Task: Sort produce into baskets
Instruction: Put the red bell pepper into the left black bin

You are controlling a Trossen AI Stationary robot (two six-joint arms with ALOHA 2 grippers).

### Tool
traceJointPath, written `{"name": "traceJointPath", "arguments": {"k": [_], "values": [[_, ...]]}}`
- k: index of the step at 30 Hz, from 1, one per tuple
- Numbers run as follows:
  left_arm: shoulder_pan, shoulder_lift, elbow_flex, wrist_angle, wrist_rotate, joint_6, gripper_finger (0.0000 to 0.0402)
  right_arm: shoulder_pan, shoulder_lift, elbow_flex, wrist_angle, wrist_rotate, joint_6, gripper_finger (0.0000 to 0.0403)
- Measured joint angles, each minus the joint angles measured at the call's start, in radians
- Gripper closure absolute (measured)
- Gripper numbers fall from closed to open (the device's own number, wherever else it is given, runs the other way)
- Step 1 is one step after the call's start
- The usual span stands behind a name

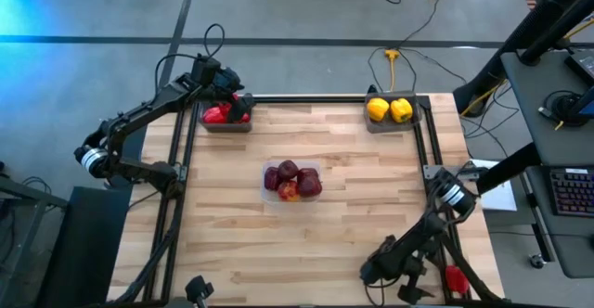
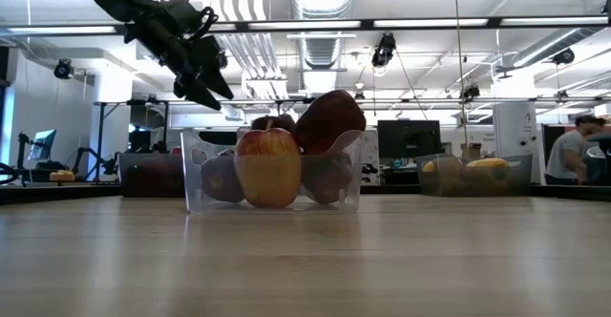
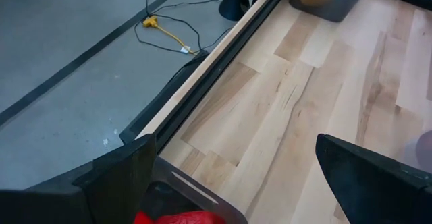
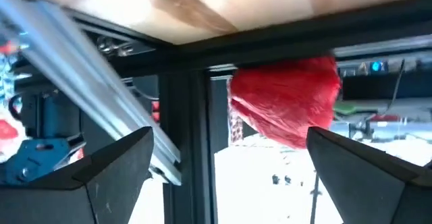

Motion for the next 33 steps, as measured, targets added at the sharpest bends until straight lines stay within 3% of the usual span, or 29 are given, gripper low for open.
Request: {"name": "traceJointPath", "arguments": {"k": [9,15,20,26,33], "values": [[0.000,0.001,0.000,0.001,0.000,-0.001,0.0014,-0.006,0.002,0.052,0.095,0.002,-0.103,0.0021],[0.000,0.001,0.000,0.001,0.000,0.002,0.0014,-0.013,0.001,0.090,0.128,0.095,-0.214,0.0021],[0.000,0.002,0.000,0.001,0.003,0.002,0.0014,-0.006,0.001,0.115,0.133,0.095,-0.125,0.0021],[-0.003,0.002,0.000,0.002,0.116,-0.037,0.0014,0.051,0.000,0.100,0.103,0.062,-0.018,0.0021],[-0.029,0.002,-0.001,0.021,0.123,-0.097,0.0014,0.133,-0.001,0.083,0.074,0.004,0.048,0.0021]]}}
